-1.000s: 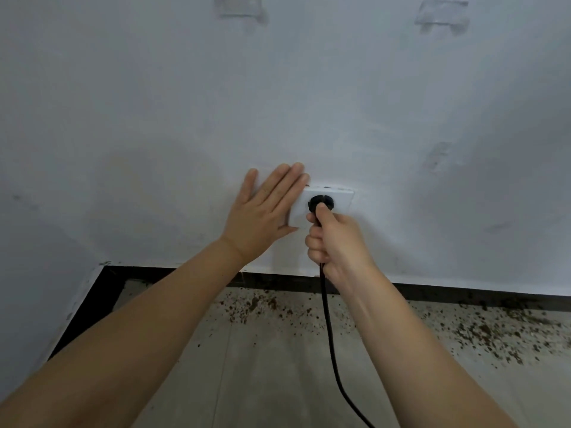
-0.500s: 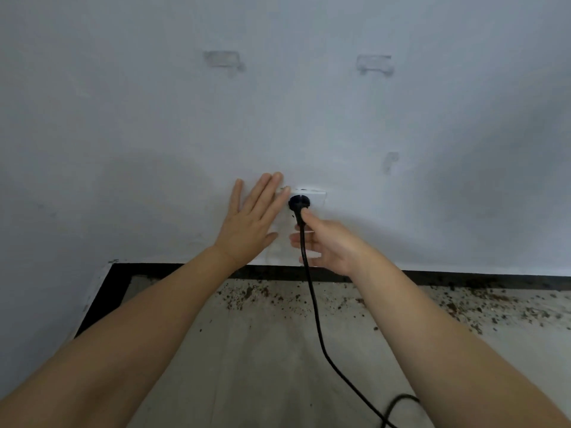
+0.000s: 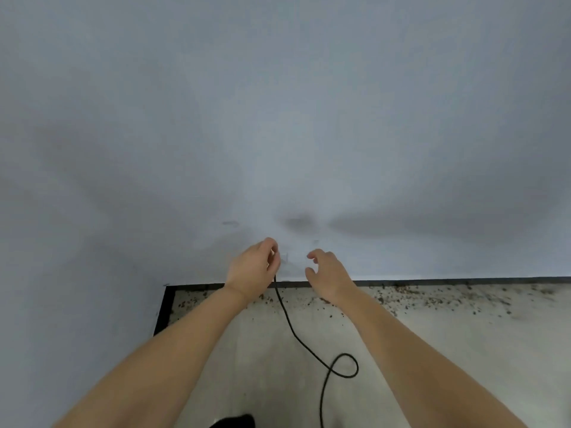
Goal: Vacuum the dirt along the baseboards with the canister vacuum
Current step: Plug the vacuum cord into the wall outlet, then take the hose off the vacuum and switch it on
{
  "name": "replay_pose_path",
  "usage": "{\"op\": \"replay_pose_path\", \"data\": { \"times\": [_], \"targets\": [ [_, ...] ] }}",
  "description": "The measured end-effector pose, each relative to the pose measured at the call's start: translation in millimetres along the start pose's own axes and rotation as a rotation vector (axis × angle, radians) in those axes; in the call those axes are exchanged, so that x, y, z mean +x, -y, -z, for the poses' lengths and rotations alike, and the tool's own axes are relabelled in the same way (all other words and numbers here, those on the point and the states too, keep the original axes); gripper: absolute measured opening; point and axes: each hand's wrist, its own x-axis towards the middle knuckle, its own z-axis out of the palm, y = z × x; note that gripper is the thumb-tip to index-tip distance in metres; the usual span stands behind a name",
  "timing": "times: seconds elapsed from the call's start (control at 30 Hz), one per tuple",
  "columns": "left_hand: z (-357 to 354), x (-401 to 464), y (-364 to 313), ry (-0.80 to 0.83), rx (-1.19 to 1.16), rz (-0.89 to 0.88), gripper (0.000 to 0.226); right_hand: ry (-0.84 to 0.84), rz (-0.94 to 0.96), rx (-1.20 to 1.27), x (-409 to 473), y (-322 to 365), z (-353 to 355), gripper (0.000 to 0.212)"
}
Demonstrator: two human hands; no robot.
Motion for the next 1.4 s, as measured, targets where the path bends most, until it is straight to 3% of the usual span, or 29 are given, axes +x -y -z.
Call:
{"op": "replay_pose_path", "data": {
  "times": [0.13, 0.3, 0.53, 0.7, 1.03, 1.2, 1.4],
  "targets": [
    [87, -11, -69, -0.035, -0.049, -0.003, 0.02, -0.091, 0.061, -0.088, -63, 42, 82, 0.044],
    [158, -34, -142, 0.033, -0.085, -0.046, 0.03, -0.188, 0.057, -0.224, -133, 69, 167, 0.046],
    [189, -71, -194, 0.054, -0.145, -0.208, 0.027, -0.336, -0.078, -0.208, -226, 63, 195, 0.045],
    [185, -97, -240, 0.125, -0.174, -0.429, 0.026, -0.426, -0.267, -0.074, -312, 37, 175, 0.044],
    [142, -210, -402, 0.362, -0.239, -0.907, 0.024, -0.621, -0.671, 0.051, -513, -68, 164, 0.042],
    [100, -299, -497, 0.499, -0.23, -1.04, 0.03, -0.726, -0.819, 0.09, -624, -135, 154, 0.038],
    [36, -406, -576, 0.585, -0.2, -1.06, 0.025, -0.72, -0.936, 0.11, -749, -223, 140, 0.039]
  ]
}}
